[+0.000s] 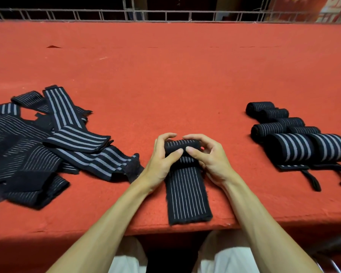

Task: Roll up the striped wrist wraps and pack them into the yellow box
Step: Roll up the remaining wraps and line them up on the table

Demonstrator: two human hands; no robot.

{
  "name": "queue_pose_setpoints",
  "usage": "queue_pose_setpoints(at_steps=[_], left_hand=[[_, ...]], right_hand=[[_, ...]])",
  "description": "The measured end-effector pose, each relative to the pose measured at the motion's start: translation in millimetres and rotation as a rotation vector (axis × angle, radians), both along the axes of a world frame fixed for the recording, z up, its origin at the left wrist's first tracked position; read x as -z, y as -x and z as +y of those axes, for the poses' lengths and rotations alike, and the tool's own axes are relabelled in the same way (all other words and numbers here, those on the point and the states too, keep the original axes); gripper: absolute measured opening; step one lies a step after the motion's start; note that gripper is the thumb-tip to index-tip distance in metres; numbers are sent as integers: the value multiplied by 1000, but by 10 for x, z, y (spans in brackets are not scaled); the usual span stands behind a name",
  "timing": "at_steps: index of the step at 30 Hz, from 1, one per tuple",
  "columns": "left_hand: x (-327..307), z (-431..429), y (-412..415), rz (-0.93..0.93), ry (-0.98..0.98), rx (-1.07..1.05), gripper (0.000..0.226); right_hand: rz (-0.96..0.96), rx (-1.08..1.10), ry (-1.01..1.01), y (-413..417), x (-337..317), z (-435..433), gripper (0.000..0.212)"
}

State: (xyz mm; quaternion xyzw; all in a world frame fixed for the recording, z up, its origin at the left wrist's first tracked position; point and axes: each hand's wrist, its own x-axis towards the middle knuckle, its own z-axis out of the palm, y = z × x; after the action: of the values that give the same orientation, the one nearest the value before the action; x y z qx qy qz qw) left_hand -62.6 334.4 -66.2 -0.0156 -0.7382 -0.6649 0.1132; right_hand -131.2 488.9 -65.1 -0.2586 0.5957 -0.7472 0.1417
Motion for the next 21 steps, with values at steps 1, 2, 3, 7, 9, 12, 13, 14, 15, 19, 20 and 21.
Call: queue_pose_setpoints(at_steps=[1, 2, 3, 7, 9, 12, 13, 14, 15, 19, 20, 21], left_hand=[[10, 1, 8, -23, -15, 1, 48], [17, 5, 18, -39, -14, -10, 49], [13, 16, 34, -50, 4, -32, 50], [-32, 90, 86, -98, 69, -124, 44], [-78, 117, 85, -118, 32, -149, 36], [-119, 154, 76, -89, -123, -175, 24], [-118, 160, 83, -77, -174, -199, 23], [-108, 159, 100, -65, -224, -224, 23], [-103, 155, 114, -52, -278, -251, 21], [-51, 94, 179, 12, -403, -365, 12], [-44, 86, 187, 31, -399, -377, 10], [-41, 90, 182, 49, -386, -383, 9]], right_hand=[[-2, -11, 11, -2, -4, 3, 28], [-4, -15, 20, -2, -2, -2, 28], [-6, -16, 30, 0, -6, -6, 29], [-45, -23, 95, -19, -34, -1, 33], [-80, -22, 113, -34, -51, 11, 36], [-142, 4, 139, -70, -72, -3, 45], [-145, 19, 124, -81, -78, -16, 47], [-137, 35, 94, -89, -79, -31, 49], [-124, 46, 52, -94, -78, -42, 51], [-79, -19, -104, -73, -47, -40, 68], [-74, -25, -118, -60, -54, -29, 70], [-79, -33, -121, -45, -60, -14, 74]])
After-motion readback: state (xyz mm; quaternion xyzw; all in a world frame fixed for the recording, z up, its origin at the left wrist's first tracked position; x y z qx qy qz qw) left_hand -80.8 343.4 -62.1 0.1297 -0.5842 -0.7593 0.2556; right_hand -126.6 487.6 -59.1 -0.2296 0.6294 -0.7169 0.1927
